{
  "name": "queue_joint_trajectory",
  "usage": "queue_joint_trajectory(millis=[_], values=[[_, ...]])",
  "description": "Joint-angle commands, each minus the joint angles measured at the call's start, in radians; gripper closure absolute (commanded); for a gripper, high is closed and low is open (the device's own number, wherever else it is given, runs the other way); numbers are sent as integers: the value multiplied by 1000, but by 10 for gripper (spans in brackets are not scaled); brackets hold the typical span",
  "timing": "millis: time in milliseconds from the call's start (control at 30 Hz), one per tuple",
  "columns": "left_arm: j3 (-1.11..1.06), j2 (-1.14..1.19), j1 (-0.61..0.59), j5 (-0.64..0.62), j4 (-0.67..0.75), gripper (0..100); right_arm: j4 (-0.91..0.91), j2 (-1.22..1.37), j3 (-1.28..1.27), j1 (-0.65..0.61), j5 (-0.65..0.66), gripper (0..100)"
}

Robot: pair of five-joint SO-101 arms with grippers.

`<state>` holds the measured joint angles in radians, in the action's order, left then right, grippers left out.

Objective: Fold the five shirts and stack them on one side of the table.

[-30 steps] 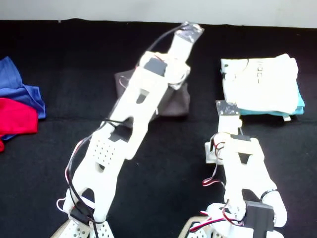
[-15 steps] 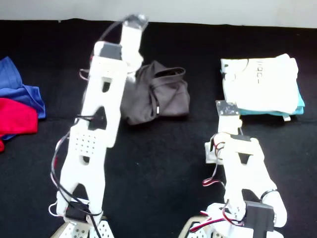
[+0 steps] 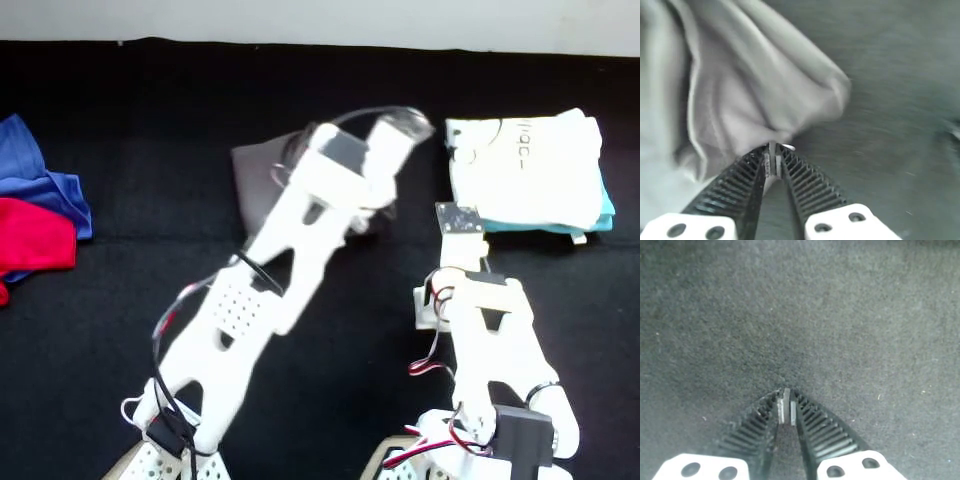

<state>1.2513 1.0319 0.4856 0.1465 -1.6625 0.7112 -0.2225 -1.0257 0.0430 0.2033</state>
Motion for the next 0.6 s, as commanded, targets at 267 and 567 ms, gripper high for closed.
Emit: queue_joint_trajectory(millis=[267, 567], values=[[392, -35, -166, 0, 41, 991, -27, 8, -2, 10, -12, 992], [331, 205, -259, 0, 353, 991, -27, 8, -2, 12, -12, 992]])
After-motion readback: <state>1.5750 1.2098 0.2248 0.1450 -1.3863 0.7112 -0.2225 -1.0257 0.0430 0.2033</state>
